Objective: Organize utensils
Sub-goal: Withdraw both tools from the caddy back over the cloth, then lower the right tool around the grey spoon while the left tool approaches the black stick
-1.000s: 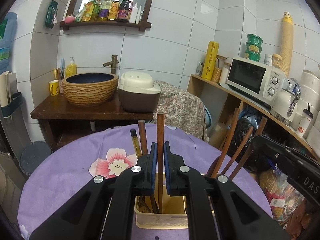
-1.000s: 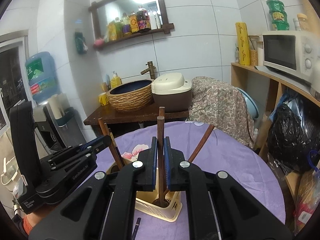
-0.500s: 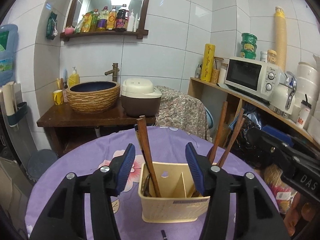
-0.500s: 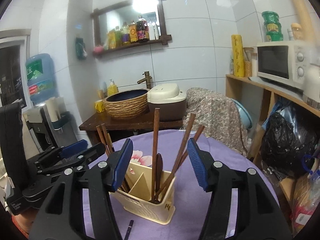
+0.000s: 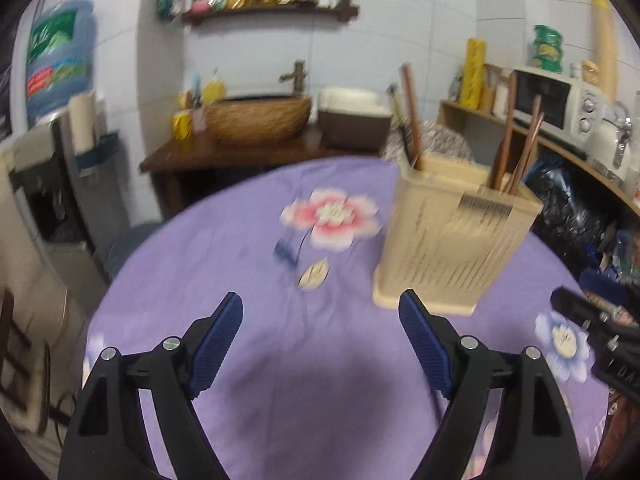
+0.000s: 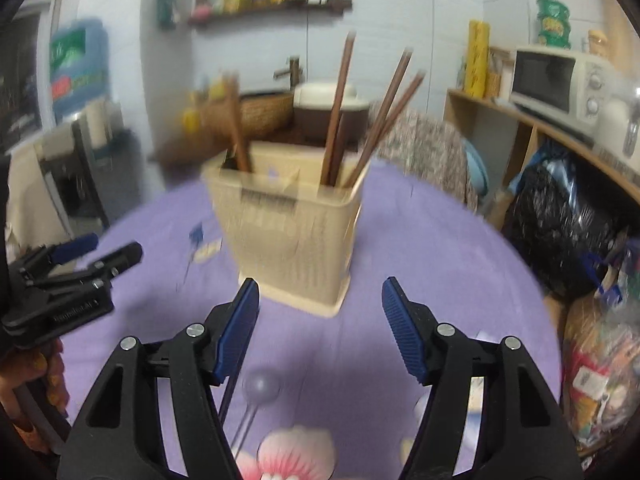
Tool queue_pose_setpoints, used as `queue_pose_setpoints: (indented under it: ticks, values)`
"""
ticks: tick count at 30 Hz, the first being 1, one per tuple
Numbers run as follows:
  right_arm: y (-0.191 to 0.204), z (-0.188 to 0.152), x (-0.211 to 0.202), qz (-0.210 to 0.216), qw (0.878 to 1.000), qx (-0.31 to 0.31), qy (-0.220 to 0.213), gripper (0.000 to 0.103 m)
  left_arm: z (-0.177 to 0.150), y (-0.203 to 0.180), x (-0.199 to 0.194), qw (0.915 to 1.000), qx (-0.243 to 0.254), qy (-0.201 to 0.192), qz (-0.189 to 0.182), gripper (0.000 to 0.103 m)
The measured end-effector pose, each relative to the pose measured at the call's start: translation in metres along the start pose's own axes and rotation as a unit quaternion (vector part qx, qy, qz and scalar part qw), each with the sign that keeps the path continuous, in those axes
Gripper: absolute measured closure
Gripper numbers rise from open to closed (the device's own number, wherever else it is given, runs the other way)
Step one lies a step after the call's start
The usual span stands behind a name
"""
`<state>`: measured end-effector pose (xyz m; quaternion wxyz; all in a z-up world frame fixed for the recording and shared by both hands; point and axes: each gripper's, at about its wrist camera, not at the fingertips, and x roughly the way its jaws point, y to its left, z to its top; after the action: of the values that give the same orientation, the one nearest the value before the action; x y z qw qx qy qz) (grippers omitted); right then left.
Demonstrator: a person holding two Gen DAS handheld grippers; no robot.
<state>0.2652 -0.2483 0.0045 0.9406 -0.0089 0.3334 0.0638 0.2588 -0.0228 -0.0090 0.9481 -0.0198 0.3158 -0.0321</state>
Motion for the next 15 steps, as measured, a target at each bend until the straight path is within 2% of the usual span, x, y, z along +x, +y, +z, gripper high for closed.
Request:
queue_pose_setpoints:
  ticks: [5,7,12,15]
  values:
    - [0.018,-0.049,0.023,0.019,0.997,0.018,0.07,0.046,-0.035,0.019,-0.008,0.9995,-0.012,0.023,0.019,0.023]
    - [0.027,-0.064,0.031,0.023,0.995,0.015,0.096,0.055,-0.039,0.02,-0.012,0.9995,-0.01,0.024,0.018,0.023]
    - [0.041,-0.082,0.038,0.016,0.993,0.007,0.115,0.061,-0.043,0.015,-0.02,0.9998,-0.008,0.018,0.01,0.024]
    - [0.045,-0.089,0.041,0.003,0.993,-0.001,0.116,0.071,-0.044,0.01,-0.021,0.9998,-0.005,0.017,0.006,0.023]
